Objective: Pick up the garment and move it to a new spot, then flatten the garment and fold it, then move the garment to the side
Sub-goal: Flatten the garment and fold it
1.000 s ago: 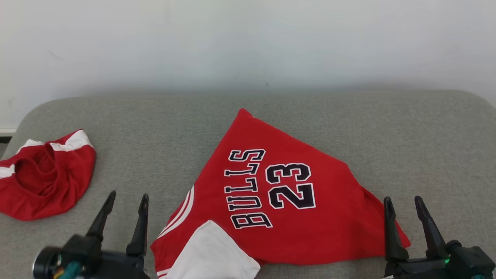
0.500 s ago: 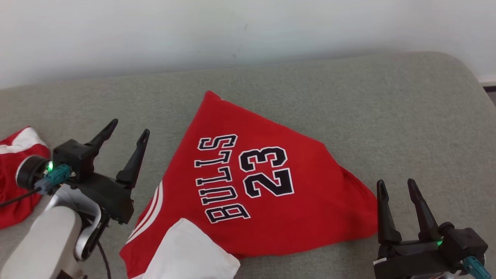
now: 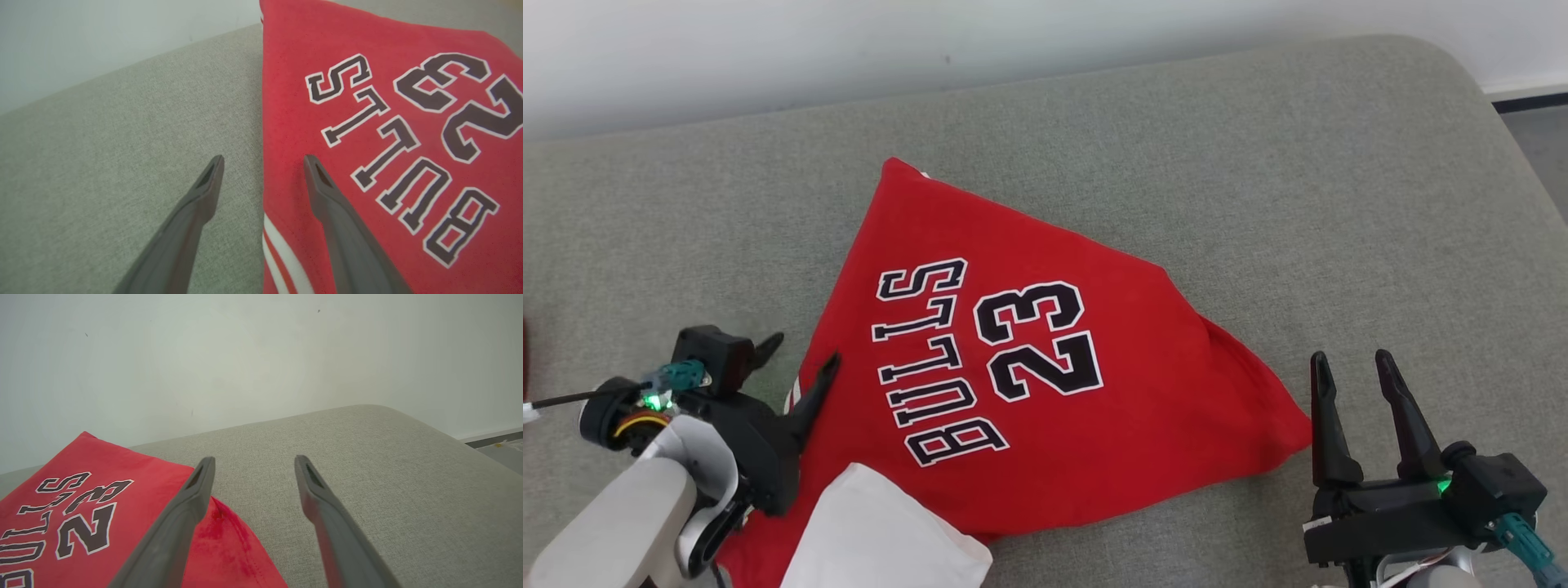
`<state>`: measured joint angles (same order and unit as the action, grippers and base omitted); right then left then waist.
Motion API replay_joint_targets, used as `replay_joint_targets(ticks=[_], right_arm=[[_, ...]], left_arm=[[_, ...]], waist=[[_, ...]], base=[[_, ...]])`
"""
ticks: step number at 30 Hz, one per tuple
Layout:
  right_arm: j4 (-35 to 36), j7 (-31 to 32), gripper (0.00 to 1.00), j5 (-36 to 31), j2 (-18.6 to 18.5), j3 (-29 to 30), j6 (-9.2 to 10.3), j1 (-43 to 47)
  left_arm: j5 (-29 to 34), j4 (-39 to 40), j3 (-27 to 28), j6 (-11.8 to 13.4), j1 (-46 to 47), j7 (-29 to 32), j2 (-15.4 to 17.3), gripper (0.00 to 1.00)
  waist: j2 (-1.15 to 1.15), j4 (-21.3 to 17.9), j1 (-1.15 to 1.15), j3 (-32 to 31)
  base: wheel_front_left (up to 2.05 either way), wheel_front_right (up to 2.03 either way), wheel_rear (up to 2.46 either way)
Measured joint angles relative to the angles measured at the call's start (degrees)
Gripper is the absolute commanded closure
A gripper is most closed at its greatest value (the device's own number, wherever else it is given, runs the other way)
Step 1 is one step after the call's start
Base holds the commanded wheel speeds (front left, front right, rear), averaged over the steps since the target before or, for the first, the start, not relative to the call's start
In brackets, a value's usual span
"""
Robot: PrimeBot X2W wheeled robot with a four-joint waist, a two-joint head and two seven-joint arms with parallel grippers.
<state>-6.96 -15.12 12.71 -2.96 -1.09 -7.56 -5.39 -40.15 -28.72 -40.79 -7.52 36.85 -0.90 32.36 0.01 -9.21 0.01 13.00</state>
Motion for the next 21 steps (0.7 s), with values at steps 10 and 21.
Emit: replay_joint_targets(ticks=[10,21], right_arm=[[-0.3,-0.01,0.0,0.05,0.02,-0.13,0.0,-0.9],[-0.34,-0.01,0.0,-0.14,0.02,1.04,0.0,-1.43]], left_arm=[[-7.98,-3.6,-9.5,-0.03,3.32,1.81,1.53,1.0],[-5.61,-9.02,-9.56,0.32,15.62,-9.56,2.72,1.0]], waist=[[0.0,-1.01,0.0,1.4],[0.0,-0.67,-0.01,0.92]], base=[[0.0,0.0,0.0],[0.0,0.0,0.0]])
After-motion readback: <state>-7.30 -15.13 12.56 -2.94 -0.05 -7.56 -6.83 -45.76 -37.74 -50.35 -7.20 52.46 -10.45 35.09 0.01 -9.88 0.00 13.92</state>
